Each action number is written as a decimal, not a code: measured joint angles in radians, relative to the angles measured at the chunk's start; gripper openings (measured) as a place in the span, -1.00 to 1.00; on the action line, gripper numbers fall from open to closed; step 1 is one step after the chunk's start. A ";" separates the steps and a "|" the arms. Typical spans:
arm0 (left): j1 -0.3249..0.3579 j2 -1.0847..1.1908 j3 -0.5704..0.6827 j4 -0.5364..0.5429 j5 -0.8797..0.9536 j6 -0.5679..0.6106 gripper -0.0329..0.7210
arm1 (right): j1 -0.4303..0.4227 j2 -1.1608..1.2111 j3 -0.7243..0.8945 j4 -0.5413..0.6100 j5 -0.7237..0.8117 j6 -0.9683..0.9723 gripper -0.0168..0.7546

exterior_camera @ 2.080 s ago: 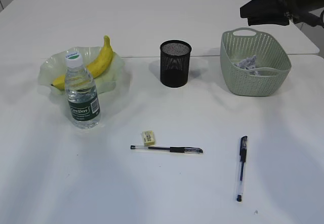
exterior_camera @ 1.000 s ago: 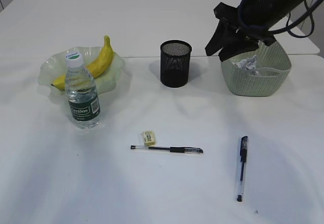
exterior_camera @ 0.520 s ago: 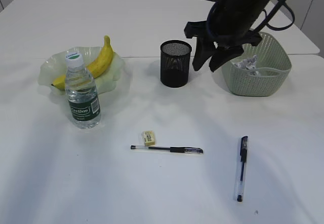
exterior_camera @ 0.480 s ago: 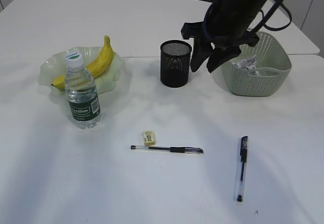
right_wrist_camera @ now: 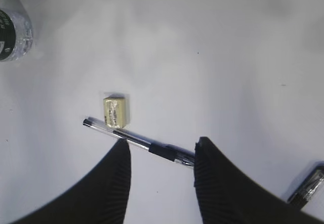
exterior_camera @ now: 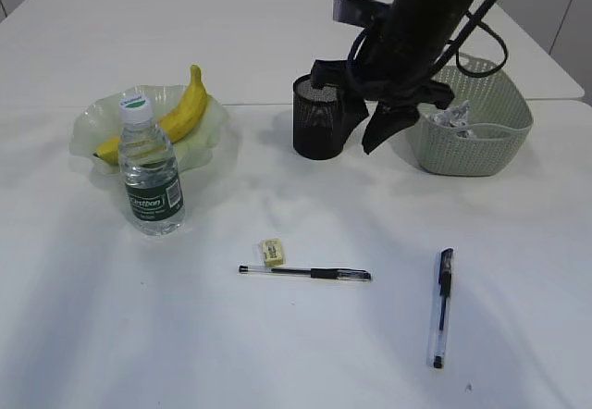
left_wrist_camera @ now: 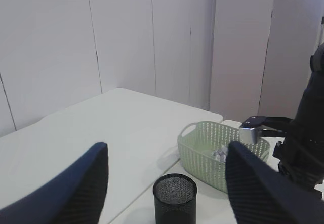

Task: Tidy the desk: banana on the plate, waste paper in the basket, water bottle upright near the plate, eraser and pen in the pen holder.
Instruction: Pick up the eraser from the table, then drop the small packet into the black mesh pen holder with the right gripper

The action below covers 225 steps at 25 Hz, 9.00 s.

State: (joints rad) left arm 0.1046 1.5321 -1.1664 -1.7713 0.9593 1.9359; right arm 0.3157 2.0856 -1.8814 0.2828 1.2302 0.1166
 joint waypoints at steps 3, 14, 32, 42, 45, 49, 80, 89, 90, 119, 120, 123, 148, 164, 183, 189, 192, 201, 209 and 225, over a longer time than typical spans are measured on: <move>0.000 0.000 0.000 0.000 -0.002 -0.002 0.43 | 0.000 0.022 -0.002 0.047 0.000 0.002 -0.14; 0.000 0.000 0.000 0.000 -0.025 -0.004 0.43 | 0.114 0.091 -0.003 0.086 0.000 0.021 -0.14; 0.000 -0.001 0.000 0.000 -0.025 -0.026 0.43 | 0.151 0.128 -0.003 0.145 -0.158 0.044 -0.14; 0.000 -0.001 0.000 0.000 -0.025 -0.028 0.43 | 0.157 0.152 -0.003 0.035 -0.123 0.098 -0.03; 0.000 -0.001 0.000 0.000 -0.025 -0.028 0.43 | 0.165 0.167 -0.003 0.035 -0.105 0.108 0.03; 0.000 -0.001 0.000 0.000 -0.025 -0.028 0.43 | 0.192 0.189 -0.003 0.035 -0.098 0.114 0.03; 0.000 -0.001 0.000 0.000 0.003 -0.030 0.43 | 0.235 0.221 -0.004 -0.063 -0.169 0.133 0.04; 0.000 -0.001 0.000 0.000 0.003 -0.030 0.43 | 0.235 0.221 -0.004 -0.067 -0.170 0.135 0.04; 0.000 -0.001 0.000 0.000 0.003 -0.030 0.43 | 0.235 0.221 -0.004 -0.067 -0.170 0.135 0.04; 0.000 -0.001 0.000 0.002 0.025 -0.030 0.43 | 0.235 0.272 -0.006 -0.076 -0.165 0.139 0.05; 0.000 -0.001 0.000 0.002 0.025 -0.030 0.43 | 0.235 0.273 -0.006 -0.079 -0.165 0.139 0.05; 0.000 -0.001 0.000 0.002 0.027 -0.030 0.43 | 0.235 0.280 -0.006 -0.083 -0.165 0.139 0.05; 0.000 -0.001 0.000 0.002 0.051 -0.030 0.43 | 0.235 0.281 -0.008 -0.208 -0.143 0.139 0.05; 0.000 -0.001 0.000 0.002 0.051 -0.031 0.43 | 0.235 0.282 -0.008 -0.218 -0.165 0.139 -0.02; 0.000 -0.001 0.000 0.002 0.051 -0.031 0.38 | 0.235 0.288 -0.031 -0.219 -0.113 0.139 -0.52; 0.000 -0.001 0.000 0.002 0.051 -0.031 0.37 | 0.235 0.287 -0.150 -0.230 -0.057 0.137 -0.53; 0.000 -0.001 0.000 0.002 0.051 -0.031 0.37 | 0.235 0.287 -0.216 -0.230 -0.032 0.137 -0.53; 0.000 -0.001 0.000 0.002 0.051 -0.031 0.35 | 0.235 0.287 -0.405 -0.311 -0.001 0.137 -0.53; 0.000 -0.001 0.000 0.002 0.051 -0.031 0.34 | 0.235 0.287 -0.549 -0.470 0.005 0.137 -0.53; 0.000 -0.001 0.000 0.002 0.051 -0.047 0.32 | 0.142 0.288 -0.598 -0.545 -0.066 0.165 -0.53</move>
State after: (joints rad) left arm 0.1046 1.5314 -1.1664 -1.7698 1.0103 1.8889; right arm 0.4573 2.3736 -2.4793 -0.2620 1.1645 0.2817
